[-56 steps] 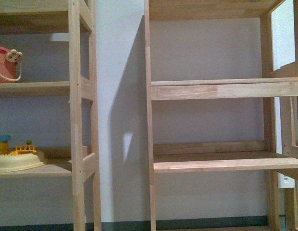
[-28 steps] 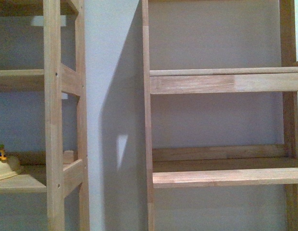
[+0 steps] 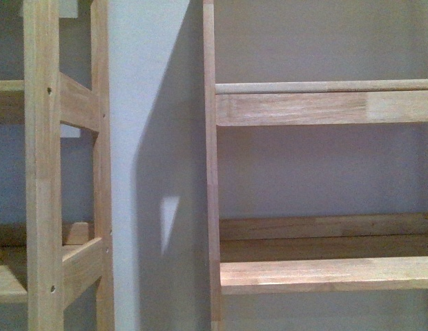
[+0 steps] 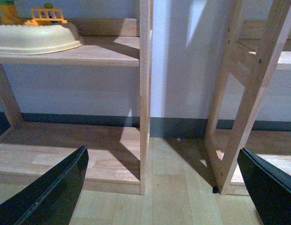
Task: Put away toys
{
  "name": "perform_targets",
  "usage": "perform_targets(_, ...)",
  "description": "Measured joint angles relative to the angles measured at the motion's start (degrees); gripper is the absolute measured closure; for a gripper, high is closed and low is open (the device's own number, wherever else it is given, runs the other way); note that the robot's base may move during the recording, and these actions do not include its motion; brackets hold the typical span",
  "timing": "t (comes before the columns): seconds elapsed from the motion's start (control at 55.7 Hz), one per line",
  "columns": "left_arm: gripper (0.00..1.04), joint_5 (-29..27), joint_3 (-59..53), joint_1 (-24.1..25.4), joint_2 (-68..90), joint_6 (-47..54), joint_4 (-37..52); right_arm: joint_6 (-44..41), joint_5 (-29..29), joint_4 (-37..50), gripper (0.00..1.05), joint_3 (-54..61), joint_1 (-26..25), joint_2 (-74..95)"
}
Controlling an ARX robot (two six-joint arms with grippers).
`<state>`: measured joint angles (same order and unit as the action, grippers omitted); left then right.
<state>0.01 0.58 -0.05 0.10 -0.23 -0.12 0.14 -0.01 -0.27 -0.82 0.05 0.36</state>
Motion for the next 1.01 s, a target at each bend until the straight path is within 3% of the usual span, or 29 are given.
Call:
perform_targets(0.341,0.06,0.0,0.0,0.0,0.0,0.0,0.0,0.0,0.0,0.0,0.98,0.0,0.0,0.0)
perform_targets(0.377,0.06,0.0,0.0,0.0,0.0,0.0,0.0,1.2,3.4,-0.7,0.98,-0.1,0.9,0.4)
perform_targets(0.449,0.06,0.0,0.0,0.0,0.0,0.0,0.0,5.4,18.3,-2.2,0.98,-0.5,6.3,3.4)
perform_targets(0.503,0.06,0.0,0.0,0.0,0.0,0.0,0.0,5.7,24.2,-1.8,0.98,-1.4,8.1,5.3)
perform_targets(0.754,0.06,0.0,0.0,0.0,0.0,0.0,0.0,-0.7,35.6,6.1,0.98,-15.0,16.3,14.3)
perform_targets(0.88,0.06,0.0,0.0,0.0,0.0,0.0,0.0,-9.4,40.8,16.4,0.98,-23.7,23.4,21.1)
perform_targets(1.005,0.06,0.0,0.0,0.0,0.0,0.0,0.0,-18.0,41.8,24.7,0.98,-31.6,27.6,27.1)
